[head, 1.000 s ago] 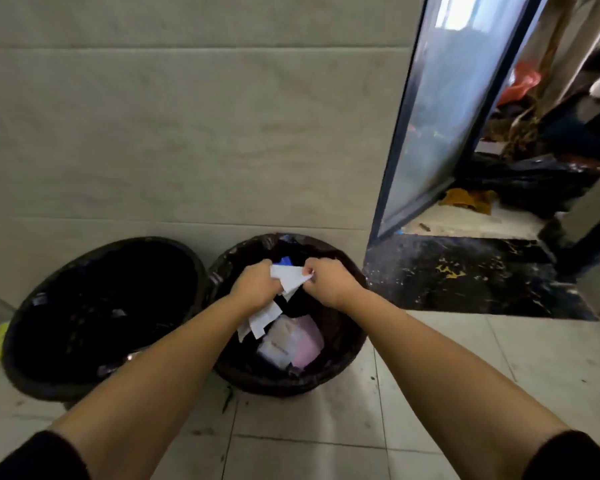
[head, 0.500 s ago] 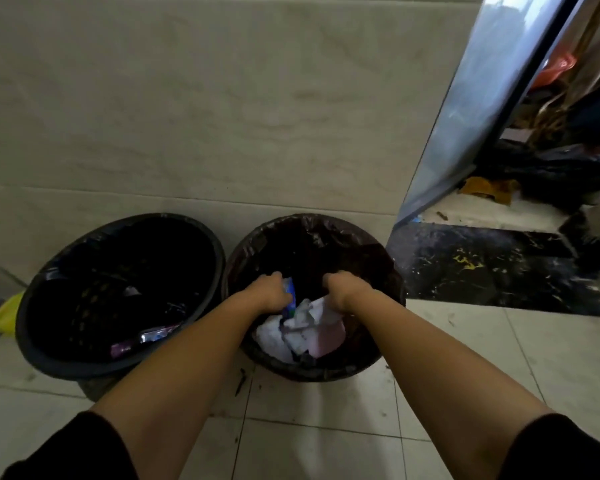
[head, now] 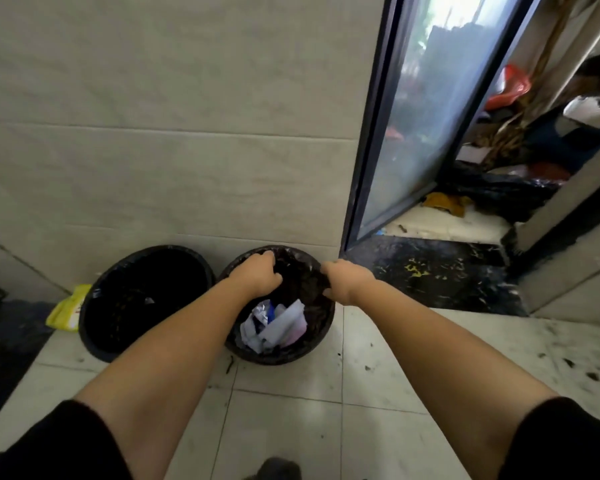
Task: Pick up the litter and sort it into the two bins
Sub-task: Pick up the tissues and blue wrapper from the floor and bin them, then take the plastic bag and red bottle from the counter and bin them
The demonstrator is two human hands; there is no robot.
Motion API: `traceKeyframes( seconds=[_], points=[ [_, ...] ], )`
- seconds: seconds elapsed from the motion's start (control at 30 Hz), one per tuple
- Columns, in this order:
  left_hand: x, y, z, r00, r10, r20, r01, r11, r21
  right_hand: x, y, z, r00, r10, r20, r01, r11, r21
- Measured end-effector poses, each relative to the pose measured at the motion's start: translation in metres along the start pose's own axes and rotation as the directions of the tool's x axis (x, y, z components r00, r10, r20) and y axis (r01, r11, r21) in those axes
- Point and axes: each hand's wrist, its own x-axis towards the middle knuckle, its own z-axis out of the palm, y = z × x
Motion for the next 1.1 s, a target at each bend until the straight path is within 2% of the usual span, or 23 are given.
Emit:
traceKeyframes(
  seconds=[0.33, 0.43, 0.53, 0.7, 0.8, 0.97, 1.1],
  points=[
    [-0.148, 0.141, -0.151, 0.984, 0.099, 0.148, -0.109, 0.992, 0.061, -0.197, 0.011, -0.162, 0.988, 0.151, 0.034, -0.152, 0.988, 0.024],
    [-0.189, 0.187, -0.184, 0.966, 0.173, 0.193, -0.193, 0.977, 0.091, -0.256, 0.013, -0.192, 0.970, 0.241, 0.042, -0.244, 0.966, 0.081],
    [-0.215, 0.224, -0.193, 0.918, 0.279, 0.281, -0.333, 0.929, 0.165, -0.309, 0.017, -0.200, 0.923, 0.383, 0.044, -0.385, 0.903, 0.189],
    [-0.247, 0.278, -0.191, 0.755, 0.507, 0.415, -0.640, 0.707, 0.301, -0.398, 0.024, -0.195, 0.791, 0.609, 0.059, -0.590, 0.733, 0.339],
    [-0.277, 0.312, -0.183, 0.628, 0.601, 0.494, -0.776, 0.528, 0.344, -0.457, 0.022, -0.183, 0.679, 0.727, 0.103, -0.683, 0.575, 0.450],
    [-0.367, 0.358, -0.145, 0.369, 0.632, 0.681, -0.924, 0.171, 0.342, -0.575, -0.008, -0.136, 0.414, 0.892, 0.184, -0.765, 0.231, 0.602],
    [-0.467, 0.371, -0.104, 0.166, 0.626, 0.762, -0.965, -0.058, 0.257, -0.667, -0.056, -0.075, 0.182, 0.934, 0.309, -0.751, -0.071, 0.656]
  ],
)
